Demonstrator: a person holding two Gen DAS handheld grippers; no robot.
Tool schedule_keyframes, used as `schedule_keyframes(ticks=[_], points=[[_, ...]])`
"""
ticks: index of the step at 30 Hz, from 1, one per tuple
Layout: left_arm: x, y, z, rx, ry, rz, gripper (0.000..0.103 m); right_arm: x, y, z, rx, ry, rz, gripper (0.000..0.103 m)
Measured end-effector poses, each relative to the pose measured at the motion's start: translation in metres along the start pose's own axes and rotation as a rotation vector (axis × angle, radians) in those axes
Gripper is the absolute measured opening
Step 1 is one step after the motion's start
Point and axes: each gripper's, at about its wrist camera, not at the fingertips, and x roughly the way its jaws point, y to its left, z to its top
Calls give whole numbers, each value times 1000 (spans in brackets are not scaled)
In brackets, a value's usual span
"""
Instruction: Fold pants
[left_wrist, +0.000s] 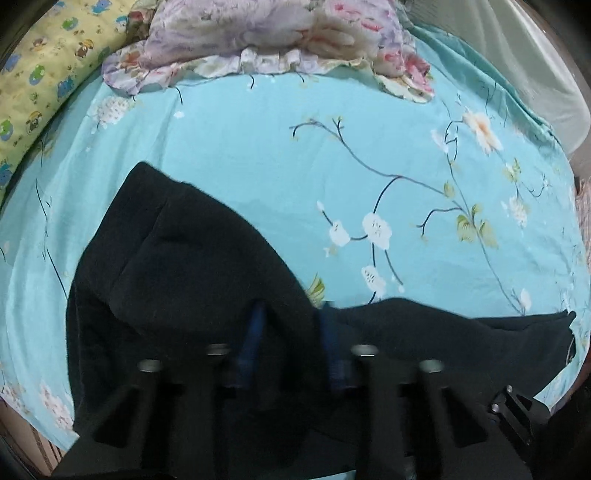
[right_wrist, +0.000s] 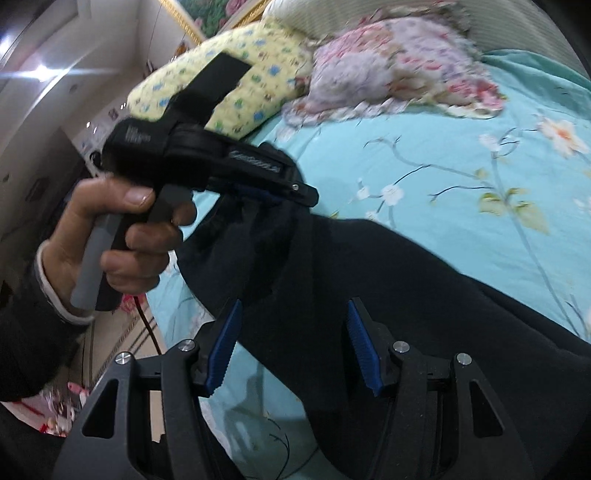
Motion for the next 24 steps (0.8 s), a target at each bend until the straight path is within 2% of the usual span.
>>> schedule_keyframes(ticks=[2, 3, 4, 6, 8, 13, 15, 19, 24], points=[[-3, 4, -7, 3, -32, -15, 10, 13, 1, -1, -1, 30, -10, 59], [-6, 6, -10, -3, -45, -24, 9, 18, 1, -2, -2, 42, -18, 52], [-12, 9, -14, -18, -70, -49, 6, 23, 1, -2, -7, 57, -29, 32], [-28, 19, -26, -46, -153, -111, 5, 30, 0, -3, -12, 80, -54, 10], [-43, 29, -36, -79, -223, -163, 5, 30, -4, 0, -6, 73, -63, 7], [-83, 63, -71, -197, -415, -329, 5, 7, -1, 22, -39, -17, -104, 6], [-91, 71, -88, -224, -467, -369, 5, -2, 4, 32, -71, -52, -112, 6], [-91, 88, -122, -261, -521, -419, 5, -4, 25, 39, -194, -57, -141, 6], [-73, 106, -149, -313, -526, -474, 5, 8, 43, 17, -278, -2, -165, 6]])
